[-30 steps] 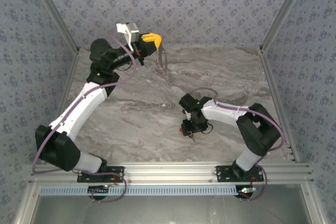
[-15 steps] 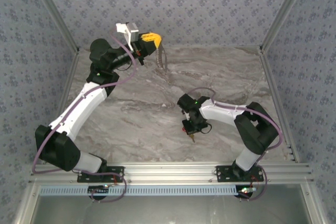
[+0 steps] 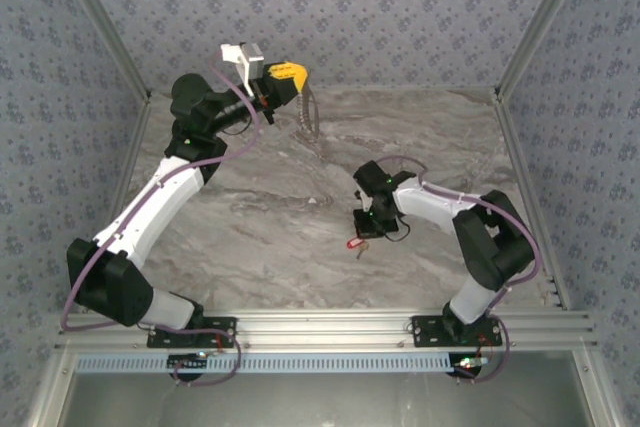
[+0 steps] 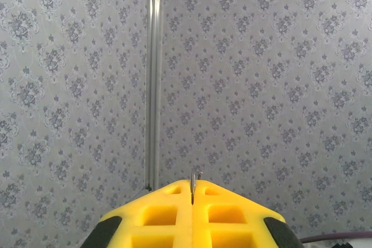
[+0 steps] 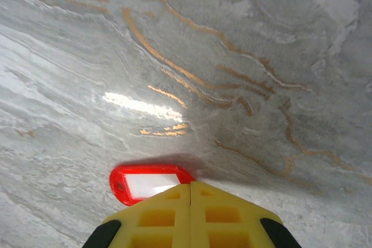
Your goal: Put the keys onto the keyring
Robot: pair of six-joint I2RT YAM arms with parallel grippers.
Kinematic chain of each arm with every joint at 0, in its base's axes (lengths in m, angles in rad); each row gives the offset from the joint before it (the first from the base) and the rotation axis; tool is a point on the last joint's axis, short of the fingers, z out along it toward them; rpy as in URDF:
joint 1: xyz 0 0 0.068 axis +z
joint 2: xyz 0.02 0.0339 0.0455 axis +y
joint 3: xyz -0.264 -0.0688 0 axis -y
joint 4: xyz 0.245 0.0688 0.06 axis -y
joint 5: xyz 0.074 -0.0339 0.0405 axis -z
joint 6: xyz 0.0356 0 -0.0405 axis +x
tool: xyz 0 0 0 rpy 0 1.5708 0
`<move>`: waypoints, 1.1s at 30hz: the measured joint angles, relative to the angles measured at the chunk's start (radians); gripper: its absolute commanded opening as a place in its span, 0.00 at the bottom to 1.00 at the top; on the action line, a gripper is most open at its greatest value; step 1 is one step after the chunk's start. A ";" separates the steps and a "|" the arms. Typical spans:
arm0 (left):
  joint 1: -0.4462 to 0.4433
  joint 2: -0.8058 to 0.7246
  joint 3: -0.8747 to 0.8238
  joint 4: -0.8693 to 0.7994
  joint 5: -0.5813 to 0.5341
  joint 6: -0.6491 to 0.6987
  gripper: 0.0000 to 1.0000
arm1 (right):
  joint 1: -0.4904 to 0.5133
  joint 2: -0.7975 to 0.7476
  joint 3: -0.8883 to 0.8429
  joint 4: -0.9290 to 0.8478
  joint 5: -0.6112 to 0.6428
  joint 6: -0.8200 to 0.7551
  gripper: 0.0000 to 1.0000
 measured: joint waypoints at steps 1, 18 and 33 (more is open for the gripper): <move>0.000 0.000 0.000 0.000 0.000 0.000 0.00 | -0.006 -0.005 0.000 0.005 -0.009 0.001 0.00; 0.000 0.000 0.004 0.000 0.000 -0.019 0.00 | -0.228 -0.315 0.080 0.169 -0.275 0.022 0.00; -0.016 0.034 0.159 -0.062 0.028 -0.014 0.00 | -0.326 -0.349 0.527 0.418 -0.407 0.171 0.00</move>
